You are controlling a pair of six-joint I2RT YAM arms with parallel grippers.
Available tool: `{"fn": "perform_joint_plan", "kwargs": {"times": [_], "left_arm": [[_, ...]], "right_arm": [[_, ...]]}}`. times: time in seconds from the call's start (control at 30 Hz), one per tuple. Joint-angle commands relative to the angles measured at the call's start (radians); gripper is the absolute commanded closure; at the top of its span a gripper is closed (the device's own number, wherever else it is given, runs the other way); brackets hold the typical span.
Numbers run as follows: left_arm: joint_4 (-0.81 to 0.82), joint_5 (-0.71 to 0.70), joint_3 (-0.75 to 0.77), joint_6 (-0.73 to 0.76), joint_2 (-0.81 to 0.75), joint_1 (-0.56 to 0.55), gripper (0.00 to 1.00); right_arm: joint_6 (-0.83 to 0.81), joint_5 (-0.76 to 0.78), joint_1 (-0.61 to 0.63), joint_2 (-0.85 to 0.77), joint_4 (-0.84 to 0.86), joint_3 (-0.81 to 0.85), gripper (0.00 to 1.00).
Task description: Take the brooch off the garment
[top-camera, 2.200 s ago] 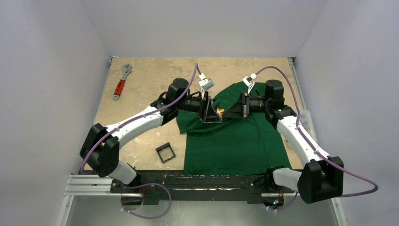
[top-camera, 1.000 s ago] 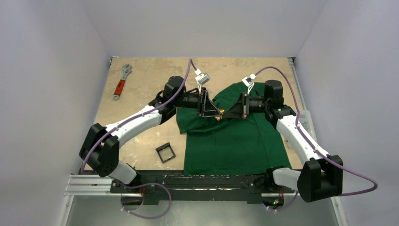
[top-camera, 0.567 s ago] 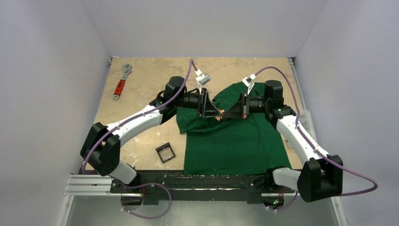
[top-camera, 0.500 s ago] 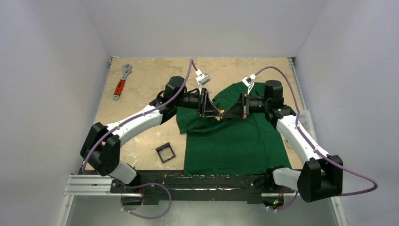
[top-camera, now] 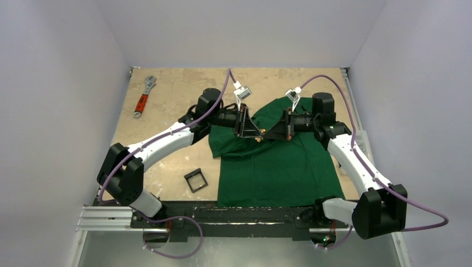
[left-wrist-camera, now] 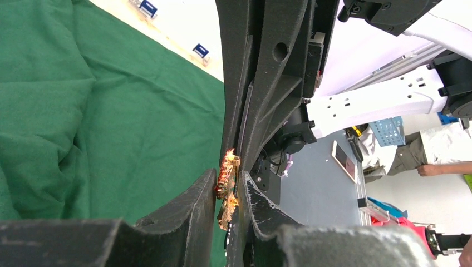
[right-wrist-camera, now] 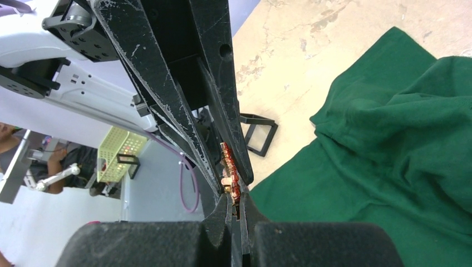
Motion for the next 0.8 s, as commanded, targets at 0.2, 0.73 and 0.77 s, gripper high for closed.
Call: {"fn": "perform_joint_plan", "kwargs": {"times": [0.2, 0.73, 0.77], "left_arm": [[-0.034, -0.035, 0.053, 0.042, 0.04, -0.005, 0.84], [-0.072, -0.017, 0.101, 0.087, 0.082, -0.027, 0.84], [-0.072, -0.015, 0.103, 0.09, 0.083, -0.029, 0.84]], "right_arm": [[-0.127, -0.048, 0.015, -0.019, -0.085, 0.077, 1.0], [-0.24, -0.065, 0.021, 0.001, -0.188, 0.111, 1.0], [-0.255, -0.065, 0.021, 0.004, -0.2, 0.116, 1.0]]}}
